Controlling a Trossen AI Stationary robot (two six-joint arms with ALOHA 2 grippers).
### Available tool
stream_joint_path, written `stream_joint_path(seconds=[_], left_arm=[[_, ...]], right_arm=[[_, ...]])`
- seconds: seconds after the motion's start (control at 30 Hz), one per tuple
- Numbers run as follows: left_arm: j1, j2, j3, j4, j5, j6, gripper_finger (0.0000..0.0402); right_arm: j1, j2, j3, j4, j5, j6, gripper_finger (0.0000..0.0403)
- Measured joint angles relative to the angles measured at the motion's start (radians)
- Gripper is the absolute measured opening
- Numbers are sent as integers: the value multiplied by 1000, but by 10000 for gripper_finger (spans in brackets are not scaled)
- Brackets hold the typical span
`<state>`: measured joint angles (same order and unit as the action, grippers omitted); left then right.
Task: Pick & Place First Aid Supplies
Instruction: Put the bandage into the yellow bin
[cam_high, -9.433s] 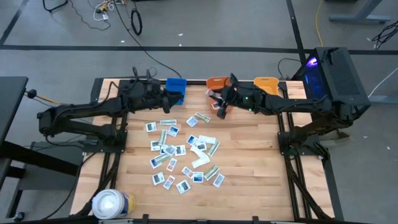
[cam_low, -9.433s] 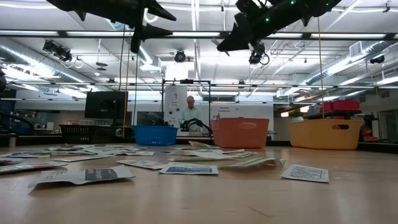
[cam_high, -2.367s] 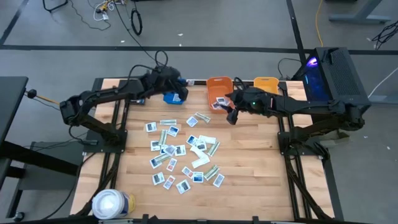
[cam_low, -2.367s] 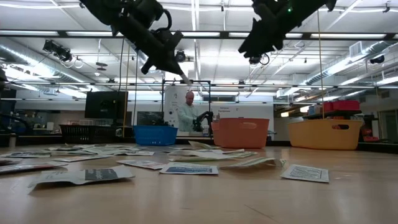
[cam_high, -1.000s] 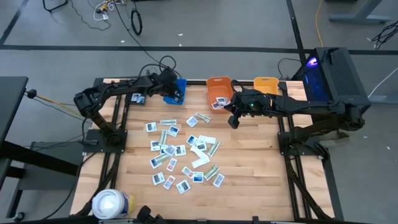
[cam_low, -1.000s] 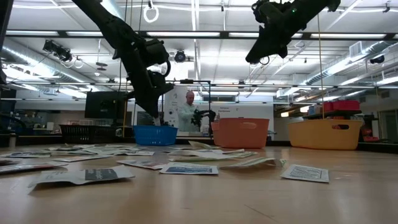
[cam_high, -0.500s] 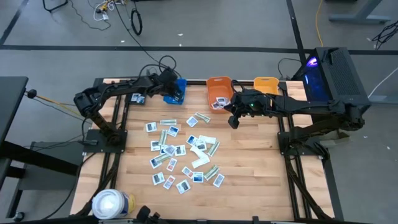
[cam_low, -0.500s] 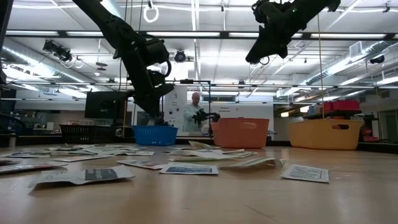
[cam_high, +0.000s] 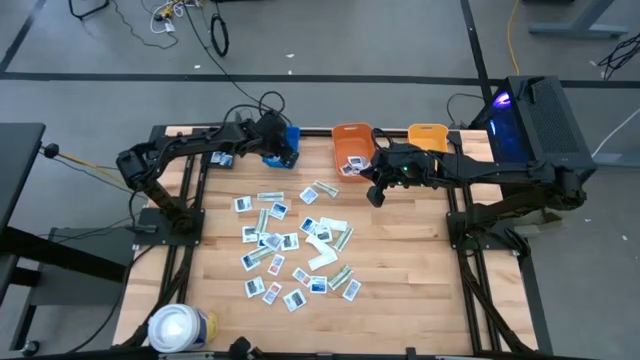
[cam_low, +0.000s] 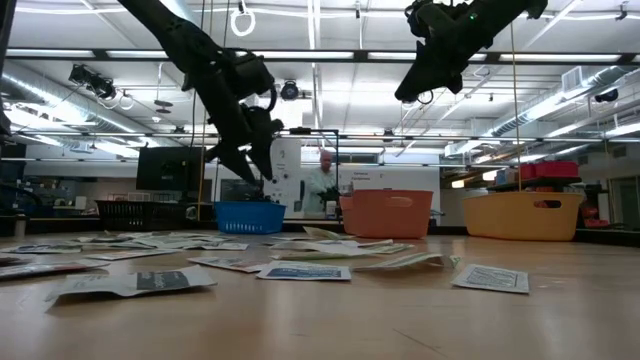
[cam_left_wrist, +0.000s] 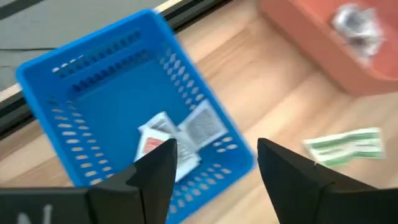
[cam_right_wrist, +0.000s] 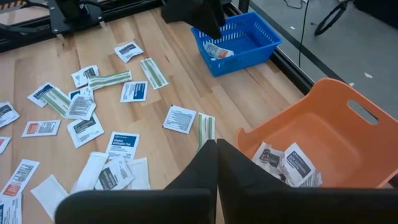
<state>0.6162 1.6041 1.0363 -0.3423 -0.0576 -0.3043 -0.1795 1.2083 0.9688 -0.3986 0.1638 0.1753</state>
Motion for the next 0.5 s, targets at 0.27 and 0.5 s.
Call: stream_joint_path(seconds=[0.27, 0.5], left_arm=[[-63, -128, 0, 2, 62, 10, 206], [-193, -262, 0, 1, 63, 54, 184]], right_arm=[[0, 0, 0, 1, 0, 0, 4], [1, 0, 0, 1, -80, 0, 4]])
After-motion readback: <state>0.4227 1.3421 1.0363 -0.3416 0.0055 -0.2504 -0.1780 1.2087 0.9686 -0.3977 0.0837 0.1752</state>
